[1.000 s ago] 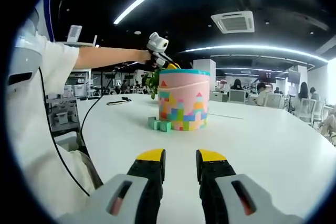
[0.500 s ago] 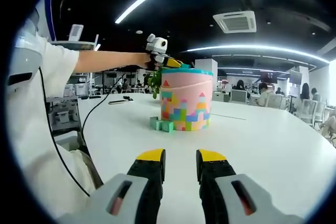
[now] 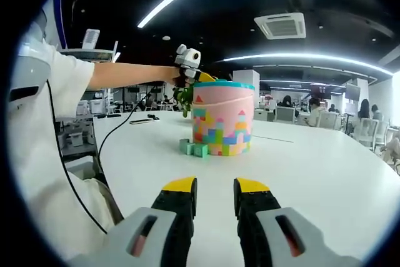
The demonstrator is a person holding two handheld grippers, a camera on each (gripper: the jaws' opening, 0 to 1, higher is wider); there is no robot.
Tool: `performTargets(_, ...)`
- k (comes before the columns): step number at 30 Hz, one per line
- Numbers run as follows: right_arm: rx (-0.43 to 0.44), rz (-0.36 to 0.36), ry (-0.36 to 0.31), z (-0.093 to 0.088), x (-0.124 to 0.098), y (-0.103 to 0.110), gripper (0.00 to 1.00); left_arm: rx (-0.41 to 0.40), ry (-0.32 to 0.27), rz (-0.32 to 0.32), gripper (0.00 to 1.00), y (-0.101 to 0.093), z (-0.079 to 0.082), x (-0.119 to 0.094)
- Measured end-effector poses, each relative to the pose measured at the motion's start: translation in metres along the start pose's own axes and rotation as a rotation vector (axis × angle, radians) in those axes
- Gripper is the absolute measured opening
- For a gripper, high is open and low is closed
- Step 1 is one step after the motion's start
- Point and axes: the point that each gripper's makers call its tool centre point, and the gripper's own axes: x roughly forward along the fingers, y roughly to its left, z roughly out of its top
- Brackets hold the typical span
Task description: Arrange the toys in the designated storage area by placing each visible toy with the group until no toy remains scattered across the table.
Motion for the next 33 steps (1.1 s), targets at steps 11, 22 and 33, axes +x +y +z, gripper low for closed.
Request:
performTargets(11, -0.003, -0.005, -0.004, 0.003, 0.001, -0.002, 0.23, -0.012, -0.139, 0.109, 0.46, 0.001, 0.032, -0.036)
performTargets(22, -0.017, -0.017, -0.045, 0.020, -0.004, -0.001, 0.25, -0.019, -0.256, 0.207, 0.44, -0.016, 0.028, -0.059)
performTargets(33, -0.041, -0.031, -0.036, 0.020, -0.008, -0.004, 0.24, -0.068, -0.299, 0.230, 0.46, -0.048, 0.025, -0.072)
